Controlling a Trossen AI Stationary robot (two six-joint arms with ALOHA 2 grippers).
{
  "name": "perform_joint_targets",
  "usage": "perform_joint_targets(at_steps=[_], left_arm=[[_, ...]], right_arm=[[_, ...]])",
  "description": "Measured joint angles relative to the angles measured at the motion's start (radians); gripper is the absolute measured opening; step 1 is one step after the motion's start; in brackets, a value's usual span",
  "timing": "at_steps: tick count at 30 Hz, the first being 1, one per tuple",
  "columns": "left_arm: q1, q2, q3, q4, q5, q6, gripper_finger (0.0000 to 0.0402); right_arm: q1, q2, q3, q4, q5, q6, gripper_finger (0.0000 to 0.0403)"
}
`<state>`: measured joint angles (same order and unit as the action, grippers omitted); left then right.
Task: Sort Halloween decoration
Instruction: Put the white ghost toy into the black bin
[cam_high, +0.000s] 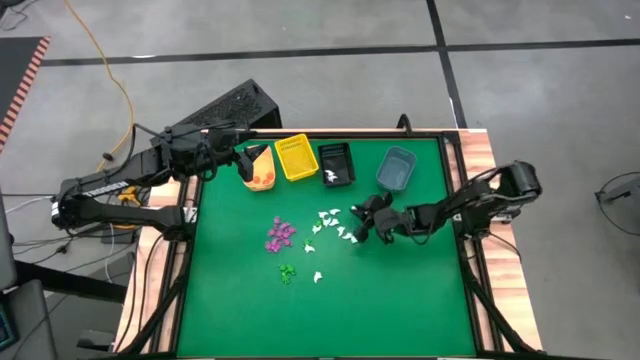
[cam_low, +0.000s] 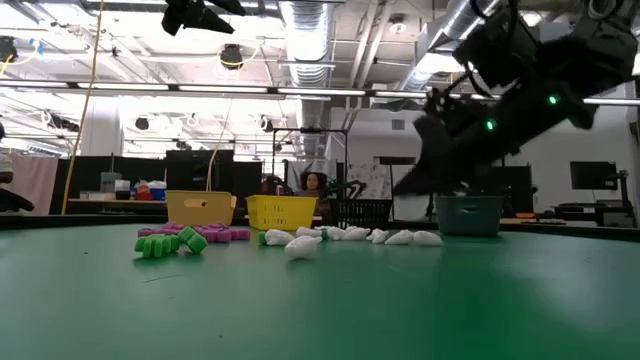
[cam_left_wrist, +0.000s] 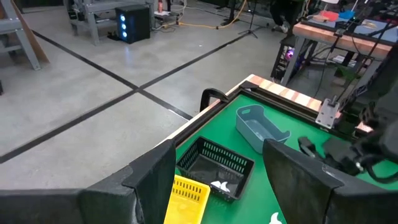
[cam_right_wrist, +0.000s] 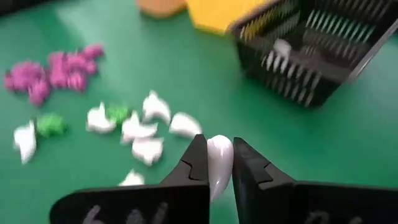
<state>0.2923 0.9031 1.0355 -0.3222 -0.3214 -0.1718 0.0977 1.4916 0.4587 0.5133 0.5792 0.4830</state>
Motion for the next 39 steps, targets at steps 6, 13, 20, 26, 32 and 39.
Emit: perform_joint_targets(at_steps=[6, 13, 20, 26, 32, 39], left_arm=[[0.000, 0.000, 0.000, 0.000, -0.003, 0.001, 0.0232], [0.000, 0.000, 0.000, -0.001, -0.005, 0.001, 0.0232], [0.000, 0.000, 0.000, -0.001, -0.005, 0.003, 0.0232], [0.000, 0.000, 0.000, -0.002, -0.002, 0.007, 0.0232], [0.000, 0.000, 0.000, -0.002, 0.003, 0.011, 0.0232], [0.000, 0.000, 0.000, -0.002, 0.004, 0.011, 0.0232]], right_arm=[[-0.095, -0.109, 0.000, 0.001, 0.007, -0.099, 0.0036], [-0.232, -0.147, 0.044, -0.003, -0.032, -0.183, 0.0036], [-0.348, -0.088, 0.141, -0.007, -0.142, -0.254, 0.0036], [-0.413, 0.000, 0.204, -0.008, -0.256, -0.257, 0.0036], [-0.442, 0.106, 0.253, -0.008, -0.374, -0.248, 0.0036], [-0.442, 0.153, 0.279, -0.007, -0.367, -0.248, 0.0050]])
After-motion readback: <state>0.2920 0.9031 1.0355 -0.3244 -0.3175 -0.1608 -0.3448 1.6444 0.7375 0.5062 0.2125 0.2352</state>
